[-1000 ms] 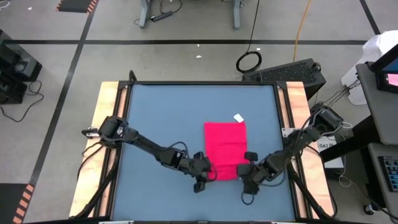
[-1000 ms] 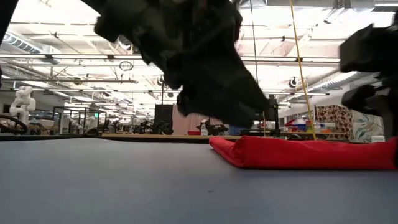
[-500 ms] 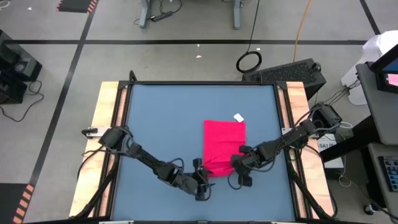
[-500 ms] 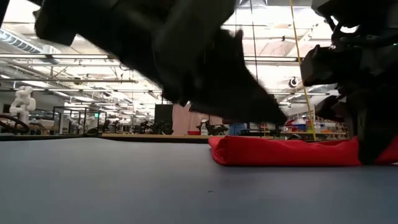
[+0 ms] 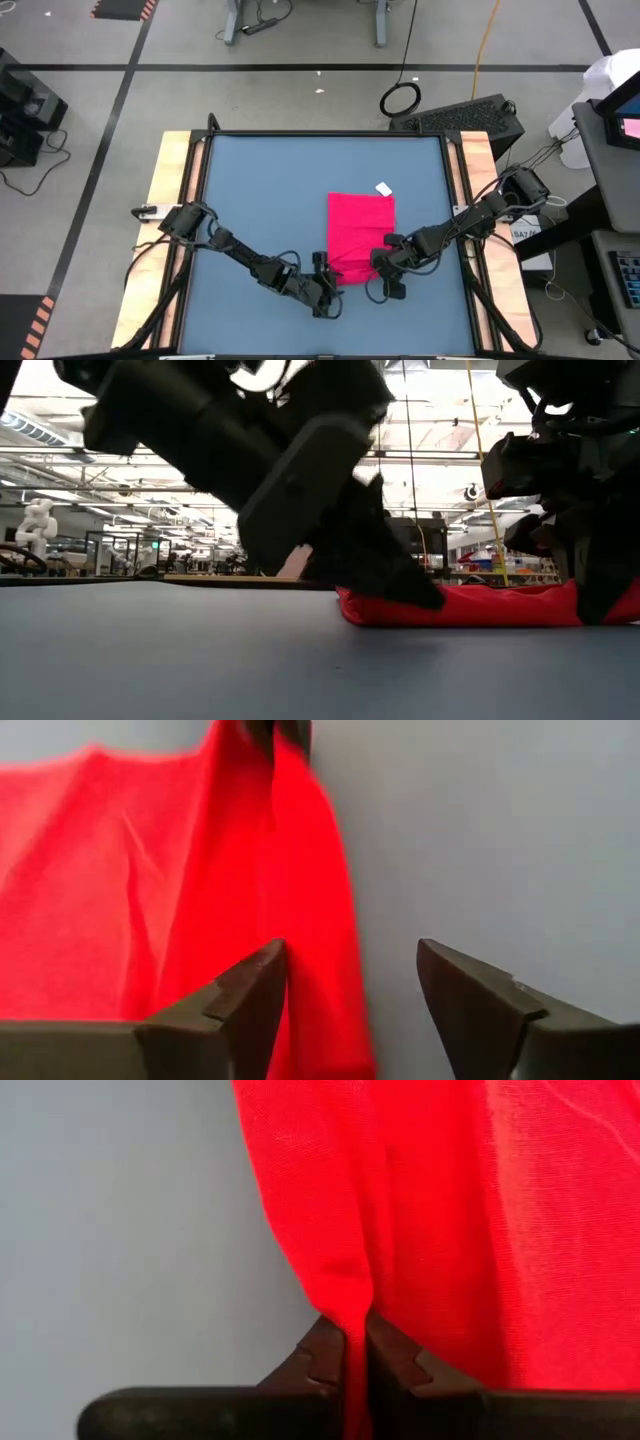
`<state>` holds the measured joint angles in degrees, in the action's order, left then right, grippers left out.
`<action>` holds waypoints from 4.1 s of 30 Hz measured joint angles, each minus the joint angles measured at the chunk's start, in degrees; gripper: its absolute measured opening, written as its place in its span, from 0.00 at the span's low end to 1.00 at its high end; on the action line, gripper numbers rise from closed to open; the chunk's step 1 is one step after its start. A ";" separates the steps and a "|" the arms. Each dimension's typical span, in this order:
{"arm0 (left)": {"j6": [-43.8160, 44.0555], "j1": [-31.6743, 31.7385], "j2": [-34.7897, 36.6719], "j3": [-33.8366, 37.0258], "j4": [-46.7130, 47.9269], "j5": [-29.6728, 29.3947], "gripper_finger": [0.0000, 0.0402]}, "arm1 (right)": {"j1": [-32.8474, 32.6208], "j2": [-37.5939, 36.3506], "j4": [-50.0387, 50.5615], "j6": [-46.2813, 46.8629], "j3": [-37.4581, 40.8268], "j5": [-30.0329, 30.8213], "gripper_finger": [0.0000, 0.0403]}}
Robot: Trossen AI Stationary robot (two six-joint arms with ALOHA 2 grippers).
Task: Roll towel
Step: Roll the red towel
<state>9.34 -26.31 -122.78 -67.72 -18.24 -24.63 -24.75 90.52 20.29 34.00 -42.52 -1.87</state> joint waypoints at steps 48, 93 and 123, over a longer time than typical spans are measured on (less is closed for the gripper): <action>45.86 14.39 0.87 -0.24 5.86 29.40 0.04 | -19.44 1.31 9.43 0.30 -0.07 28.66 0.44; -5.45 -3.75 -0.97 0.00 -8.87 -10.16 0.62 | -1.03 -3.98 1.28 -1.87 2.21 -5.22 0.01; 6.90 4.95 -4.13 -0.20 -2.48 -0.02 0.13 | -4.45 -4.04 2.69 -1.05 0.18 -5.51 0.22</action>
<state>16.24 -21.36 -126.91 -67.92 -20.72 -24.65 -29.21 86.48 22.98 32.95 -42.34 -7.38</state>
